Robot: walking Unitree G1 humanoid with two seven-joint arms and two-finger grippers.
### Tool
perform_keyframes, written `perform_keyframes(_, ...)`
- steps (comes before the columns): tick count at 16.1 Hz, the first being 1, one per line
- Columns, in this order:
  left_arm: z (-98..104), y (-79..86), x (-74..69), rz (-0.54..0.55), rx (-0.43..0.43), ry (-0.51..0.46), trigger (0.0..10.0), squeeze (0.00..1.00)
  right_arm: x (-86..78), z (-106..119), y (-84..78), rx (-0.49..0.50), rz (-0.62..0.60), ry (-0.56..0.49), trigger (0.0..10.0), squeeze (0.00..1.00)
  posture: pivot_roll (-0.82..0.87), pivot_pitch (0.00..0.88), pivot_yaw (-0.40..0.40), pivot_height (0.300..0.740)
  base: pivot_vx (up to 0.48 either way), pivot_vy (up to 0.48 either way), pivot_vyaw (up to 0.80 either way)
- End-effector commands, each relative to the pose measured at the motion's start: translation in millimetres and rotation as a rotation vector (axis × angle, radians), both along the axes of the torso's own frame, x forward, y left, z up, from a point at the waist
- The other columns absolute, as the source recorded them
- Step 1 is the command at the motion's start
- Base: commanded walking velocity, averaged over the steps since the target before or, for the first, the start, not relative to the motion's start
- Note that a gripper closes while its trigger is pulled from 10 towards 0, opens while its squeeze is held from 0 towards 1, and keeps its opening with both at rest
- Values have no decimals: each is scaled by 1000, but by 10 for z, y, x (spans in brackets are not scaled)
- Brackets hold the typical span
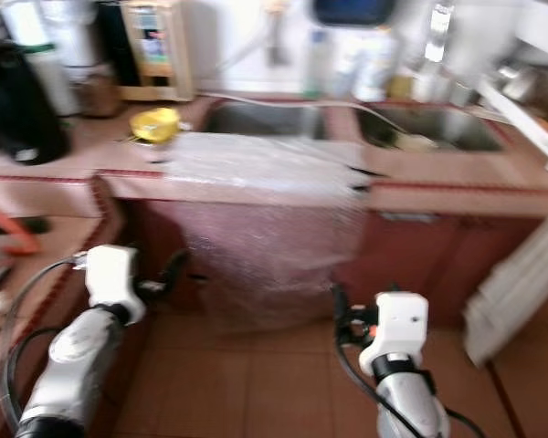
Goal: Kitchen organization
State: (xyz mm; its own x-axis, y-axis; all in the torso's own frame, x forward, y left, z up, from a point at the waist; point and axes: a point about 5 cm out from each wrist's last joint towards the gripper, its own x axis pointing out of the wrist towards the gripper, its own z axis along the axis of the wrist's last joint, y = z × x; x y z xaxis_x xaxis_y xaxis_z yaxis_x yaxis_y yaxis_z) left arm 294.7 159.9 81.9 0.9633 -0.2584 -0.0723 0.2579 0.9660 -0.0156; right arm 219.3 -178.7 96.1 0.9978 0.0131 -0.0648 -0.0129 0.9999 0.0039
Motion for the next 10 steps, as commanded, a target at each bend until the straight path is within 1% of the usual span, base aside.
perform_keyframes(1,25,31,18,3,9,-8,10000,0,6,35,-8,-1,-10,-15,10000,0,37,0,20,740,0,0,-763)
perform_keyframes(5,29,62,14,33,16,-15,10000,0,-25,33,6,2,-5,-15,10000,0,36,0,22,740,0,0,-767)
perform_keyframes(10,30,130,7,84,36,-23,10000,0,-56,15,47,10,22,0,10000,0,49,0,6,740,0,0,-768)
